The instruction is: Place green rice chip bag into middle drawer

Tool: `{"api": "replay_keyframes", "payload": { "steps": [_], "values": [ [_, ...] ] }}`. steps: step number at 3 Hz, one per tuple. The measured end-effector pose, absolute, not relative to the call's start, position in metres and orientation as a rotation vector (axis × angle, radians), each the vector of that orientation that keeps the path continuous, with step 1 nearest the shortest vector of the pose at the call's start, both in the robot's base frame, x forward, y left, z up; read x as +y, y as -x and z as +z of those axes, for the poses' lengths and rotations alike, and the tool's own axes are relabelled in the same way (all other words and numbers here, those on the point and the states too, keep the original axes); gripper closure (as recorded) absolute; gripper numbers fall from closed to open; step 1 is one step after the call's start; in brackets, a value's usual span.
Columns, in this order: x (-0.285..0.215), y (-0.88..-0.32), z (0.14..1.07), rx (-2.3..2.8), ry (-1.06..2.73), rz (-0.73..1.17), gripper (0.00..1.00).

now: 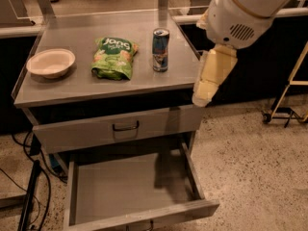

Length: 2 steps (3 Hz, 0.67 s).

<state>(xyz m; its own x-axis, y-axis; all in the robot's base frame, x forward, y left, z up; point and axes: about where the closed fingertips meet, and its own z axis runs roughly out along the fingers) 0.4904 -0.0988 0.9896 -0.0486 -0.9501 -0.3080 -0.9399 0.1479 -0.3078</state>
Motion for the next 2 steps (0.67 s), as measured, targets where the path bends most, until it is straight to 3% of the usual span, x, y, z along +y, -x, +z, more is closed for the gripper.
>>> {"api": "replay_keyframes", "payload": {
  "steps": [2],
  "values": [
    [-0.0679,-0.5072,0.9953,1.952,1.839,0.007,0.0]
  ]
}}
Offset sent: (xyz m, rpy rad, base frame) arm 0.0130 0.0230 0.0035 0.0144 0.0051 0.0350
